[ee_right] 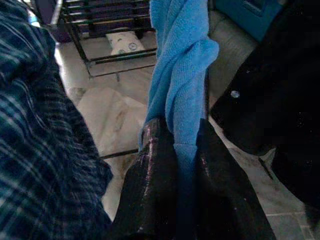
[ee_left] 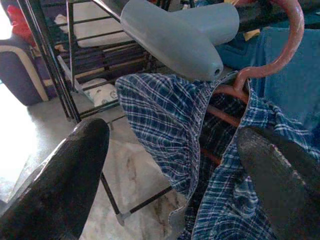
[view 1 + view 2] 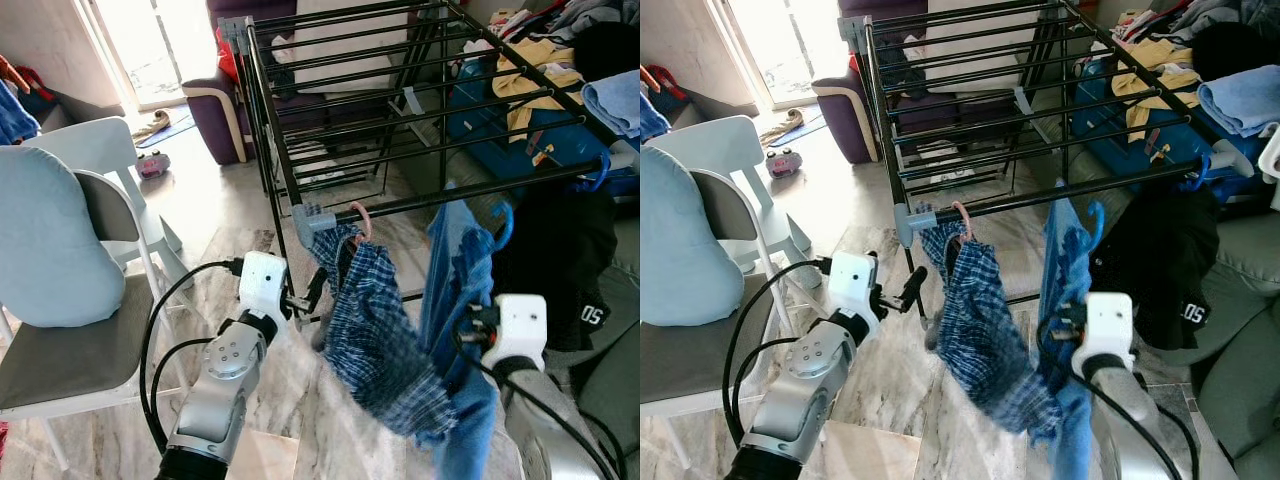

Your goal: Hang hanger

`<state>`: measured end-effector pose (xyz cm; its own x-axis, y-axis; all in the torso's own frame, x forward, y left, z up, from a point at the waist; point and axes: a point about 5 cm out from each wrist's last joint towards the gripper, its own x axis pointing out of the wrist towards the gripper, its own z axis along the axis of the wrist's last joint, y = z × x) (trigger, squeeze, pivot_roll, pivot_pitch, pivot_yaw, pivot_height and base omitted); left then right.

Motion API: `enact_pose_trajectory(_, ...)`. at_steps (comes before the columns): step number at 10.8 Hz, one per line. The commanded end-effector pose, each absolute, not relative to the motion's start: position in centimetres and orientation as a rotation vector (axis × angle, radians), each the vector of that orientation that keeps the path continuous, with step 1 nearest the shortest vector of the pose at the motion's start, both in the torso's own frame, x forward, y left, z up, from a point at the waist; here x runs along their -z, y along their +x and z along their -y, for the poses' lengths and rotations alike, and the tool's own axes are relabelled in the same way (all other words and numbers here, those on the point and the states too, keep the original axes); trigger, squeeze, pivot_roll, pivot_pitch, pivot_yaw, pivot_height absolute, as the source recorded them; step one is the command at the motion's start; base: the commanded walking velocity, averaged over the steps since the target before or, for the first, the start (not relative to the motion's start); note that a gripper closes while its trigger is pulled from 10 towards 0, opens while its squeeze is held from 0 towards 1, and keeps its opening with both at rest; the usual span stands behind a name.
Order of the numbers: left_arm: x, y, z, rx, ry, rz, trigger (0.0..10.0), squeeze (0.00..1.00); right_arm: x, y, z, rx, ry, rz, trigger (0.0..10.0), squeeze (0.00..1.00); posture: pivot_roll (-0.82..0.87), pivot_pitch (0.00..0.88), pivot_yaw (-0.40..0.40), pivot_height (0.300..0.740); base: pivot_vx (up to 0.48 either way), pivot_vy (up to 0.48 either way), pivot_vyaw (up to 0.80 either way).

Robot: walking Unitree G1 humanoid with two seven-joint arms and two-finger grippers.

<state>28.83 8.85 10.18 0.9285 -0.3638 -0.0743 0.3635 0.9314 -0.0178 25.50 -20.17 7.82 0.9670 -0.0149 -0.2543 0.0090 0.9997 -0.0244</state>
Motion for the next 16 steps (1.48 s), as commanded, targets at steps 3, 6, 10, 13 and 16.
enact_pose_trajectory(3, -10.3, 29.1, -9.1, 0.351, 0.011, -0.069, 10.0, 0.00, -9.4, 26.7, 17.9, -0.129, 0.052, -0.244, 10.0, 0.00, -0.14, 0.000, 0.088, 0.740, 0.000, 0.000, 0.00)
enact_pose_trajectory(6, -10.3, 29.2, -9.2, 0.336, 0.008, -0.072, 10.0, 0.00, -9.1, 27.1, 15.8, -0.270, 0.125, -0.357, 10.0, 0.00, -0.14, 0.000, 0.087, 0.740, 0.000, 0.000, 0.00)
enact_pose_trajectory(10, -10.4, 29.4, -9.3, 0.326, 0.011, -0.066, 10.0, 0.00, -9.9, 26.7, 11.6, -0.609, 0.099, -0.404, 10.0, 0.00, -0.13, 0.000, 0.083, 0.740, 0.000, 0.000, 0.00)
enact_pose_trajectory(13, -10.6, 29.5, -9.4, 0.320, 0.015, -0.059, 10.0, 0.00, -9.8, 27.2, 10.9, -0.619, 0.055, -0.407, 10.0, 0.00, -0.12, 0.000, 0.077, 0.740, 0.000, 0.000, 0.00)
enact_pose_trajectory(16, -10.5, 29.3, -9.3, 0.325, 0.015, -0.063, 10.0, 0.00, -10.4, 28.1, 15.0, -0.296, 0.047, -0.323, 10.0, 0.00, -0.13, 0.000, 0.082, 0.740, 0.000, 0.000, 0.00)
